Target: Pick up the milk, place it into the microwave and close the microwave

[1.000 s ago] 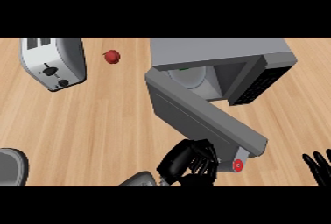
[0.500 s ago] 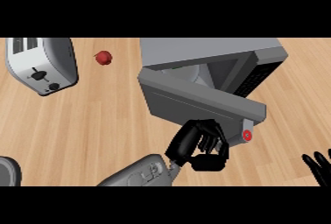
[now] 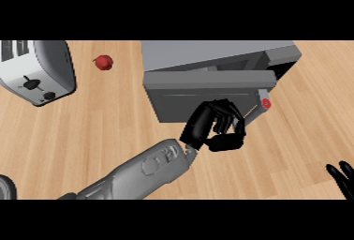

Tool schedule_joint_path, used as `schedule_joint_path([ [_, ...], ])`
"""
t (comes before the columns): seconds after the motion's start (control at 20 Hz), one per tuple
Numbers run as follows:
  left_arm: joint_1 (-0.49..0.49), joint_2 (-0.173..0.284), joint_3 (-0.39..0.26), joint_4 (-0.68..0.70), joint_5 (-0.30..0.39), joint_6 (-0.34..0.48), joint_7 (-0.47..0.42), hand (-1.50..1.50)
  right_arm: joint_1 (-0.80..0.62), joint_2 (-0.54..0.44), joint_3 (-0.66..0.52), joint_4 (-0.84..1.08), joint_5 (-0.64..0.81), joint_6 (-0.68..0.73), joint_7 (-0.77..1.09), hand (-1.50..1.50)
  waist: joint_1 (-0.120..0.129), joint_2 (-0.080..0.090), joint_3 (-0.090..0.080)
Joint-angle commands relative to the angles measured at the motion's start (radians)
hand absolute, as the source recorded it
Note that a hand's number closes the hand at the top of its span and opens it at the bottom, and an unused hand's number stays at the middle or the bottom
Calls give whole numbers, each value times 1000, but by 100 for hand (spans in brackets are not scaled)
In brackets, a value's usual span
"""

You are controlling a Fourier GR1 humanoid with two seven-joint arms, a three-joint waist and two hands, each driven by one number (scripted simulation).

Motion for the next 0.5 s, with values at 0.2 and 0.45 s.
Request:
schedule_joint_path([
  [0.2,-104,0,79,127,138,-17,-73,150,-16,-22,-9,-53,-44,-32,56,-150,-24,14,-1],
  [0.45,-137,0,96,167,205,-26,-112,150,-50,-37,-38,-34,-71,-44,68,-150,-25,20,2],
])
